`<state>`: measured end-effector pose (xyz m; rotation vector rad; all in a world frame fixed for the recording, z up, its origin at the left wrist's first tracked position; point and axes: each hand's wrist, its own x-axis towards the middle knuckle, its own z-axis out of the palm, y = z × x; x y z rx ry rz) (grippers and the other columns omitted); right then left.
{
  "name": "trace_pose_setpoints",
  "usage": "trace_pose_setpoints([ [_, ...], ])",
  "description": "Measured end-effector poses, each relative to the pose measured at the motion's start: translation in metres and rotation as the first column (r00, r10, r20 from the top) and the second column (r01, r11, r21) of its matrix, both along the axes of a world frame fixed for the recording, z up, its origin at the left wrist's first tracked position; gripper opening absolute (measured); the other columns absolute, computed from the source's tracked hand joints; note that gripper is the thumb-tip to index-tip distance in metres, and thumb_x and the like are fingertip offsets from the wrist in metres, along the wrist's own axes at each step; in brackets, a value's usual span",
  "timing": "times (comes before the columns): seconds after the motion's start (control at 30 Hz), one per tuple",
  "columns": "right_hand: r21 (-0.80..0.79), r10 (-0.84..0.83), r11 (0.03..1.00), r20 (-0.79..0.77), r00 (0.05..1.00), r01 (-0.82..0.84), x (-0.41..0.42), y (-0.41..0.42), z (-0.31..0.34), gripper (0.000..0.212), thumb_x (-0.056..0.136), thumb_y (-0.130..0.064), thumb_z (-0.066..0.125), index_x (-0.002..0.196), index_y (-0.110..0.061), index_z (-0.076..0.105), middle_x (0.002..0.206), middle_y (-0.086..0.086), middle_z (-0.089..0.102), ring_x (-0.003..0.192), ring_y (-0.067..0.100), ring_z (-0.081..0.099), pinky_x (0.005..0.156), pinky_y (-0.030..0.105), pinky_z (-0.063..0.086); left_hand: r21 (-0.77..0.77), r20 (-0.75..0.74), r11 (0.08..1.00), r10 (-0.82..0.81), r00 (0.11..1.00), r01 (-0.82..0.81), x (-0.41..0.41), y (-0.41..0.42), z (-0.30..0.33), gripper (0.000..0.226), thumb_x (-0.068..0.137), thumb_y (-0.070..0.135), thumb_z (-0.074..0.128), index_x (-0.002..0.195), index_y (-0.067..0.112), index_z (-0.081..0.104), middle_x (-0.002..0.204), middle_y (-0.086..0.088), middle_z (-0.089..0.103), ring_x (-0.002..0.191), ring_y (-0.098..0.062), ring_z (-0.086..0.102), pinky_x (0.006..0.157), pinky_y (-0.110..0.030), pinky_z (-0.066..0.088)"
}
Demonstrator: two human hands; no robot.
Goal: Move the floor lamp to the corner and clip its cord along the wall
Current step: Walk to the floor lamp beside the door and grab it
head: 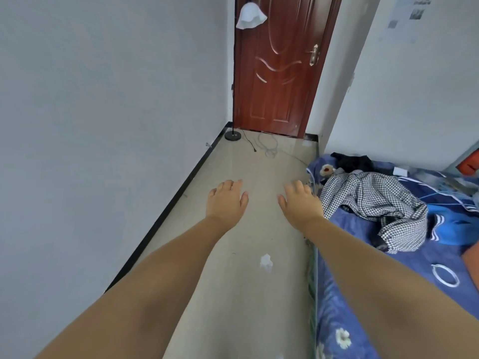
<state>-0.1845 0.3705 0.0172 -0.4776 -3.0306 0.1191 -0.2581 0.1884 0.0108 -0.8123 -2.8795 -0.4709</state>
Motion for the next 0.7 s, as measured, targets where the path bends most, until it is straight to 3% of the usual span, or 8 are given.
trace_pose_setpoints([
  [0.2, -0.002, 0.096, 0.995, 0.02, 0.995, -0.096, -0.151, 0.019, -0.011, 0.049, 0.101, -0.037, 0.025, 0.145, -0.015, 0.028, 0.153, 0.011, 0.028, 0.135, 0.03, 0.032, 0.104, 0.046, 0.037, -0.009, -0.031, 0.996, 0.084, 0.996, -0.084, -0.153, 0.018, -0.013, 0.045, 0.097, 0.034, 0.032, 0.136, 0.012, 0.041, 0.132, -0.011, 0.054, 0.119, -0.029, 0.048, 0.098, -0.042, 0.036],
  [0.47, -0.063, 0.001, 0.998, -0.03, 1.0, -0.003, -0.354, 0.077, 0.003, 0.047, 0.101, -0.036, 0.027, 0.141, -0.013, 0.033, 0.151, 0.012, 0.031, 0.132, 0.031, 0.035, 0.1, 0.045, 0.04, -0.07, -0.071, 0.997, 0.038, 0.997, -0.043, -0.37, 0.063, 0.007, 0.044, 0.097, 0.034, 0.031, 0.133, 0.011, 0.042, 0.126, -0.012, 0.056, 0.113, -0.029, 0.051, 0.094, -0.042, 0.042],
  [0.7, -0.056, -0.072, 0.996, -0.004, 0.997, 0.072, -0.484, 0.16, -0.006, 0.049, 0.1, -0.037, 0.027, 0.143, -0.015, 0.031, 0.151, 0.012, 0.031, 0.131, 0.031, 0.038, 0.098, 0.045, 0.043, -0.072, -0.029, 0.996, -0.061, 0.998, 0.059, -0.505, 0.157, 0.008, 0.043, 0.097, 0.032, 0.03, 0.131, 0.008, 0.042, 0.126, -0.012, 0.054, 0.113, -0.028, 0.049, 0.094, -0.04, 0.039],
])
